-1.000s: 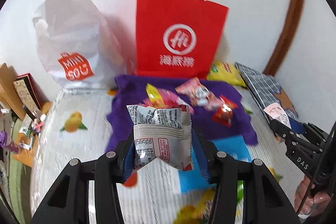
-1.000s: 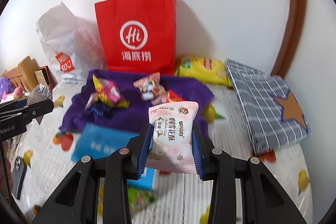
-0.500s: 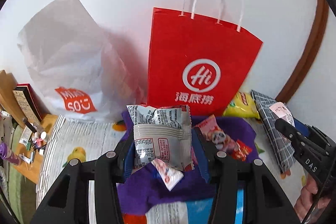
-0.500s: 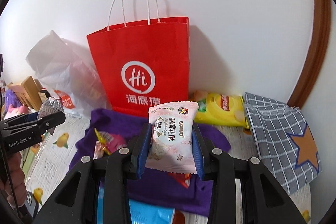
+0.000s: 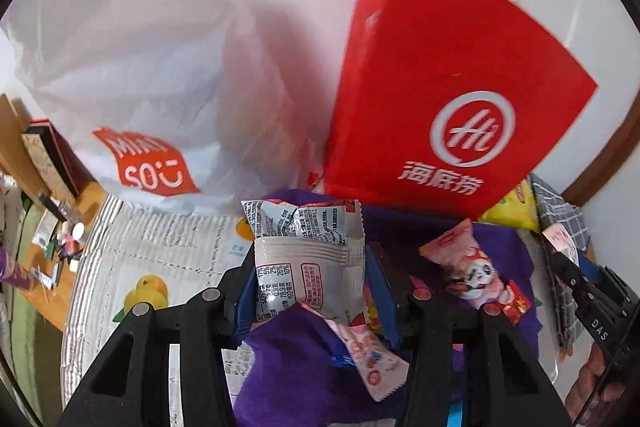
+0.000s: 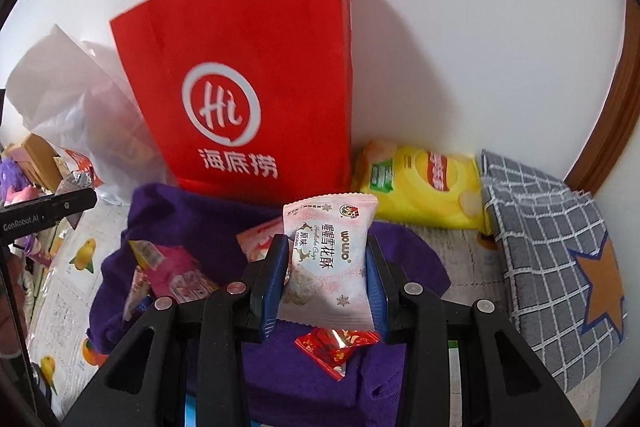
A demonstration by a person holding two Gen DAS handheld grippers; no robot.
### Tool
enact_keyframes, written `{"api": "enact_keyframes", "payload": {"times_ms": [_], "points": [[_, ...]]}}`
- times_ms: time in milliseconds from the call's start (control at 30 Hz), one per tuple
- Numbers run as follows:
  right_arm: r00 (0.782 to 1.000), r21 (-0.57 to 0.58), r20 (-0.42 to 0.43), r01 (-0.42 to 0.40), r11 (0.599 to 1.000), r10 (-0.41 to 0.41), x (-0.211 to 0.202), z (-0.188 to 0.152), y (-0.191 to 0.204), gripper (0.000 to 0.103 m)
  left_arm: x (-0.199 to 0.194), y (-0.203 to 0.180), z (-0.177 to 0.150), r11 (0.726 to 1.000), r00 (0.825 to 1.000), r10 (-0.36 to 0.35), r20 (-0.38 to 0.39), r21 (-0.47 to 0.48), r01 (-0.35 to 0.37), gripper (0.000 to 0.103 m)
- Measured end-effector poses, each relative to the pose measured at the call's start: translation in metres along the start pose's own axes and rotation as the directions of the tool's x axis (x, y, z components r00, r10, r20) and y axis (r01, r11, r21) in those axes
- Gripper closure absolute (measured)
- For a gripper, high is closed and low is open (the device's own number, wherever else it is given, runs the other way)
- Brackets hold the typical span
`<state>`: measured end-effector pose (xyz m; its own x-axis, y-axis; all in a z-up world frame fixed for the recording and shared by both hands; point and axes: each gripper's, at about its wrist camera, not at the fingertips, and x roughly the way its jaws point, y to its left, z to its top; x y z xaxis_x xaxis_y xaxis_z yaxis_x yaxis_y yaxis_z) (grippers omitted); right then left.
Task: Organize snacks
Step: 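Carry the white packet and pink wowo packet over the purple cloth with both grippers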
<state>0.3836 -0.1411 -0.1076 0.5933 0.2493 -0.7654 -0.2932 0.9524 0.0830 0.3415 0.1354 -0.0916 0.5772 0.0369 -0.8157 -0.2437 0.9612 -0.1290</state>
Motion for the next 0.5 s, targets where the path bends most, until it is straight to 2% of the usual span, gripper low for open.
{"api": "enact_keyframes", "payload": {"times_ms": [267, 500], "points": [[0.998, 0.013, -0.066, 0.02, 1.0, -0.019, 0.023, -0.01, -0.012, 0.066, 0.013, 0.011, 0.002, 0.999, 0.999, 0.02, -0.034, -0.028, -0.021, 0.056], [0.992, -0.006, -0.122, 0.018, 1.0, -0.019, 0.041, -0.017, -0.004, 0.066, 0.02, 0.005, 0.001, 1.0, 0.998, 0.015, -0.057, -0.01, -0.016, 0.056]]}}
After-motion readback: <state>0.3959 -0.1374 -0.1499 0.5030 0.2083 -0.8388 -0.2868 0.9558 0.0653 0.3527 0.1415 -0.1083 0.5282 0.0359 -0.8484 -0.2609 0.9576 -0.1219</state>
